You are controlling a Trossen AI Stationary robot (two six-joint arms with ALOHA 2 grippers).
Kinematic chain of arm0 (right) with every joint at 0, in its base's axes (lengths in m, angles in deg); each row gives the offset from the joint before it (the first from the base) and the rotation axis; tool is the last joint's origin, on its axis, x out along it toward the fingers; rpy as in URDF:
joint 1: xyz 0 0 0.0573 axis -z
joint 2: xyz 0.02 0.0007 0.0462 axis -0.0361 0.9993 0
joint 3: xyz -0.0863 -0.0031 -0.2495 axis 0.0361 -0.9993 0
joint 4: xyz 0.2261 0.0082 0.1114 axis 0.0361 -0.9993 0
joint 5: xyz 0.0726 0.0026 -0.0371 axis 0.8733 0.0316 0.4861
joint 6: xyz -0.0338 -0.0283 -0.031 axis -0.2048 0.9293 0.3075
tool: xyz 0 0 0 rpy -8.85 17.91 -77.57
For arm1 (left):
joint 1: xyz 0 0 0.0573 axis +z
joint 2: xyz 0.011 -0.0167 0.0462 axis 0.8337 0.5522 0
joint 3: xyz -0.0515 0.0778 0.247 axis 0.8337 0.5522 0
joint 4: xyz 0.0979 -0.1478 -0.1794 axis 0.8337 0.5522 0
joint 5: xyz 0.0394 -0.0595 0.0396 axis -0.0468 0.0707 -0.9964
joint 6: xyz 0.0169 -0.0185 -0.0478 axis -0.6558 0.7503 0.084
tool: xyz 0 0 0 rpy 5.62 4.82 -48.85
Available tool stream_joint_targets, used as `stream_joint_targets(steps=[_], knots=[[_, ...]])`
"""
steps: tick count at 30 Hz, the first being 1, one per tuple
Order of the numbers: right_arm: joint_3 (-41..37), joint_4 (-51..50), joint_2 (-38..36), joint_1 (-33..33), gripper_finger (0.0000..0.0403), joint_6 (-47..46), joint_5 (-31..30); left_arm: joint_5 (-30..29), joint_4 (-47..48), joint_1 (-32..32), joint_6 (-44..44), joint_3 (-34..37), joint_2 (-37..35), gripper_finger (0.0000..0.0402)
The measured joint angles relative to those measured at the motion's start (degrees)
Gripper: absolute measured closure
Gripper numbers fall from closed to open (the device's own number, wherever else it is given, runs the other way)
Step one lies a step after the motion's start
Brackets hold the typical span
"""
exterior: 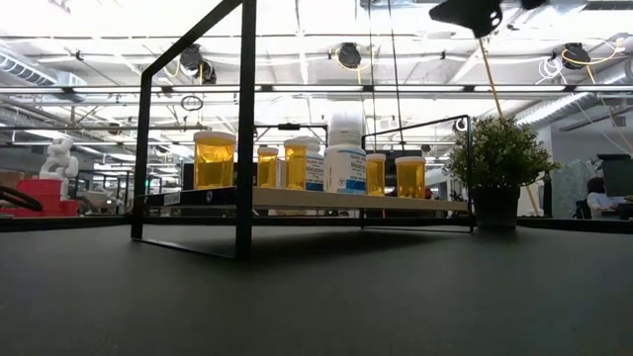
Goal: Pick and place medicine bottles onto shelf by color
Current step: Align the large pill bottle with the other large pill bottle on the shelf
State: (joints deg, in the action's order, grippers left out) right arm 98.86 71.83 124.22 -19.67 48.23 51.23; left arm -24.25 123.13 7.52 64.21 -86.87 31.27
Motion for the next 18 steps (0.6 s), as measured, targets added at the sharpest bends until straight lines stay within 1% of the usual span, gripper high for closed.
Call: stream_joint_targets(steps=[3, 6, 9, 12, 16, 18], knots=[[0.0, 0.1, 2.0, -4.9, 0.0090, -2.8, -4.9, 0.5, -2.4, -2.6, 2.1, 0.0, 3.5, 0.0119], [0.0, 0.7, 4.9, -8.5, 0.0090, -6.0, -7.4, 2.0, -3.6, -4.7, 6.7, 0.0, 6.7, 0.0118], [0.0, 3.0, 8.2, -11.1, 0.0090, -8.7, -7.6, 2.9, -2.7, -6.7, 11.7, 0.0, 8.9, 0.0108], [0.0, 6.5, 11.6, -13.3, 0.0090, -10.0, -7.6, 2.9, -0.9, -8.4, 15.2, 0.0, 10.3, 0.0086], [0.0, 9.9, 15.1, -15.2, 0.0090, -10.6, -7.6, 2.9, 3.3, -10.2, 21.4, 0.0, 11.1, 0.0055], [0.0, 10.4, 16.2, -15.6, 0.0090, -10.6, -7.6, 2.7, 4.6, -10.3, 22.7, 0.2, 11.1, 0.0048]])
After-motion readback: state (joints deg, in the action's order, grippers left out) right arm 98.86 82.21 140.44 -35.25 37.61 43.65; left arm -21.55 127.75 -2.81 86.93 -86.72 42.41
